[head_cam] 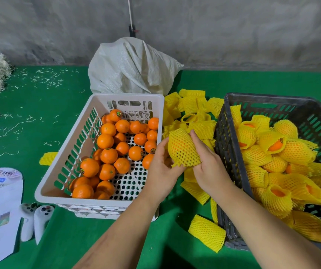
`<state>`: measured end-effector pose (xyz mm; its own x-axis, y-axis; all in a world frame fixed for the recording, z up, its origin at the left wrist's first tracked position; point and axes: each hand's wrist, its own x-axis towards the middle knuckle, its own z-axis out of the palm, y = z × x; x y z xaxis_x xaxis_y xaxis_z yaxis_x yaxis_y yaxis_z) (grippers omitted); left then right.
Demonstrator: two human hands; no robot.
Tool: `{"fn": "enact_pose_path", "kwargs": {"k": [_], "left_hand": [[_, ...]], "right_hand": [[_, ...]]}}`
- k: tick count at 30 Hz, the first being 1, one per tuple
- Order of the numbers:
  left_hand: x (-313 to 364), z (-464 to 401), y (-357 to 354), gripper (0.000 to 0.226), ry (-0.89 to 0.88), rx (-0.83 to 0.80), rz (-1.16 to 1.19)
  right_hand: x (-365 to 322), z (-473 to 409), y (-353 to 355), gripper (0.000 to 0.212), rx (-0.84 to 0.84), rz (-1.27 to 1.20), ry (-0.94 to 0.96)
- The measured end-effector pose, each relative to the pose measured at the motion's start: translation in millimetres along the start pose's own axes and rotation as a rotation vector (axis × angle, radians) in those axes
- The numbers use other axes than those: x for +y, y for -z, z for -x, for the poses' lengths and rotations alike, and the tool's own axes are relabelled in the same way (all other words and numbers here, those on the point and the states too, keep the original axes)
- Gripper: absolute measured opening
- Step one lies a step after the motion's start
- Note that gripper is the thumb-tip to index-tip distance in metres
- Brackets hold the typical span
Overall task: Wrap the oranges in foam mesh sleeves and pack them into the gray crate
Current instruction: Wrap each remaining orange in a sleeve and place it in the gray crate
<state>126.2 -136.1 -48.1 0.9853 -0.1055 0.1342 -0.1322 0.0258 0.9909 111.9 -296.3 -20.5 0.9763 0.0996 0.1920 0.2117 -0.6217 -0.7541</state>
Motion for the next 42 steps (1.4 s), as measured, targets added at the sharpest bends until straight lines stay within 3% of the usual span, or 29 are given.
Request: {"fn": "enact_pose_path", "kwargs": {"k": [4, 6, 9, 13, 17, 20, 25, 28, 30, 32, 34, 36, 40, 42], "left_hand": [[5, -1, 2, 0.055, 0.016, 0.129, 0.124], [6, -1, 3, 0.054, 0.041, 0.171, 0.167], [6, 1, 2, 0.058, 0.076, 0.201, 0.197], [5, 7, -2, 0.069, -0.025, 0.037, 0.014], [-3, 8, -9, 0.075, -0.153, -0.071, -0.248], [-5, 8, -10, 0.093, -0.128, -0.099, -0.396], [-8, 10, -7, 0.103, -0.131, -0.213, -0.373], [-10, 11, -4, 0.084, -0.077, -0.12, -0.221], [-6, 11, -2, 0.068, -0.047, -0.058, -0.129], [-3, 10, -1, 0.056, -0.022, -0.032, -0.035], [0, 10, -2, 0.05, -0.01, -0.028, 0.001], [1, 9, -4, 0.046, -0.003, -0.029, -0.002], [-2, 8, -2, 0.038, 0.03, -0.014, 0.015], [-4, 6, 0, 0.035, 0.023, -0.014, -0.01]], "right_hand": [[-3, 1, -1, 0.079, -0.081, -0.015, 0.058], [-3, -1, -1, 0.083, -0.171, -0.123, -0.006], [-5, -5, -1, 0.091, -0.228, -0.508, -0.198], [-15, -11, 3, 0.068, -0.21, -1.045, -0.384], [-19, -14, 4, 0.069, -0.119, -1.01, -0.441], [-19, -13, 6, 0.081, -0.036, -1.001, -0.43], [-12, -15, 11, 0.092, 0.164, -0.942, -0.394], [4, -23, 36, 0.093, 0.367, -0.892, -0.389], [18, -32, 65, 0.077, 0.48, -0.792, -0.288], [38, -48, 98, 0.068, 0.587, -0.46, -0.242], [62, -66, 125, 0.072, 0.616, -0.084, -0.32], [87, -78, 141, 0.08, 0.474, 0.177, -0.43], [127, -80, 145, 0.088, -0.194, 0.574, -0.567], [140, -77, 138, 0.086, -0.328, 0.692, -0.635]]}}
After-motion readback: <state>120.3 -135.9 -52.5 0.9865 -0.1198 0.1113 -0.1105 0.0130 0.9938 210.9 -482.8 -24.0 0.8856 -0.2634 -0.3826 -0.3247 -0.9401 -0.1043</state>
